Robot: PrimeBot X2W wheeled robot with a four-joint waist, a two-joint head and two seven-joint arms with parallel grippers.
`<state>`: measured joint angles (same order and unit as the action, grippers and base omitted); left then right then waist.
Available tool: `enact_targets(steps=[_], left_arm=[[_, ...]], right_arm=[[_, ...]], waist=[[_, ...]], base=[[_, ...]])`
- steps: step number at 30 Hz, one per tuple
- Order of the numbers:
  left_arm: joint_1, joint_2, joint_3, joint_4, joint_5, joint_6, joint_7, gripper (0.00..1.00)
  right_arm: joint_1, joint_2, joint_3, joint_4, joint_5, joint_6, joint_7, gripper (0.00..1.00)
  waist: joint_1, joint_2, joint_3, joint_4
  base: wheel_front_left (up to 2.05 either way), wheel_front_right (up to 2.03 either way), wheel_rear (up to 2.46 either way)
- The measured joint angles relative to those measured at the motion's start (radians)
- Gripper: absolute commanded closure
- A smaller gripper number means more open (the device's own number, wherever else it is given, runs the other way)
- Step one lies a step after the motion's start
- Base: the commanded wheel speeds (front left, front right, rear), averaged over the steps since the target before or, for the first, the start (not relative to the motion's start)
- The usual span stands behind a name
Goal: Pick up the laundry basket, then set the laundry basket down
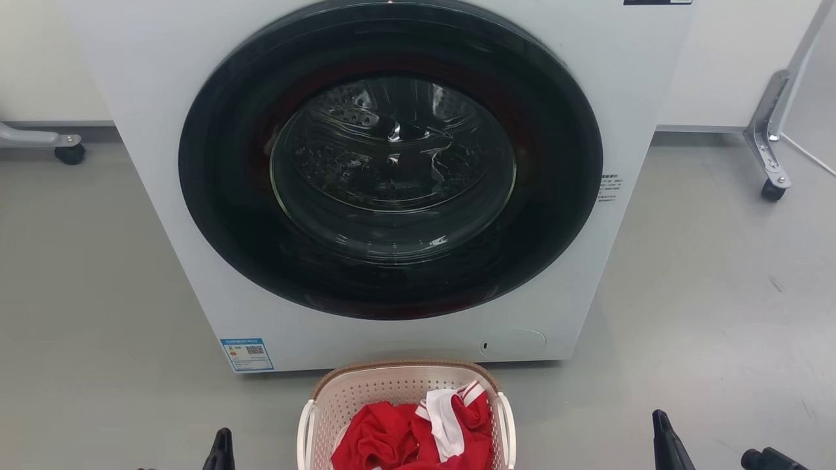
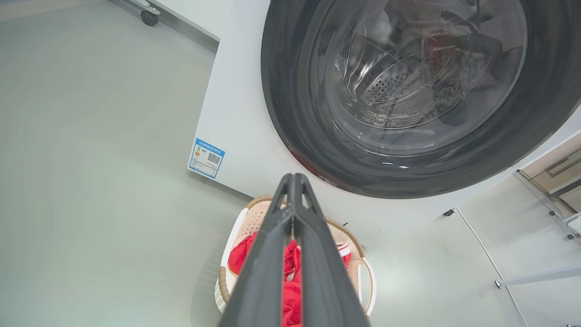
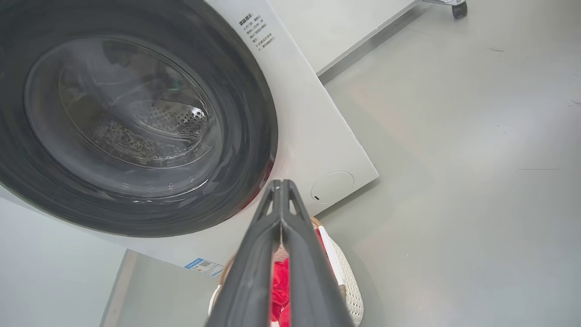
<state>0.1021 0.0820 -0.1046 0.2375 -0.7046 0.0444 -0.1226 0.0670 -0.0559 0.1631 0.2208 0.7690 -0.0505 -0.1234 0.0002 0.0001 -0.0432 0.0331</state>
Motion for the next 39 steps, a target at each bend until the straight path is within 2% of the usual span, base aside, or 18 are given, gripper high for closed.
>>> enact_targets(steps=[39], left_arm=[[-0.102,-0.022,0.113,0.034,-0.516,-0.099,0.139,1.00]], right_arm=[[-0.086,0.008,-0.172,0.045,0.483,0.096,0.140,1.00]], waist=[[-0.0002,0.0000,0.026,-0.019]], base=[[0.00,0.00,0.00]])
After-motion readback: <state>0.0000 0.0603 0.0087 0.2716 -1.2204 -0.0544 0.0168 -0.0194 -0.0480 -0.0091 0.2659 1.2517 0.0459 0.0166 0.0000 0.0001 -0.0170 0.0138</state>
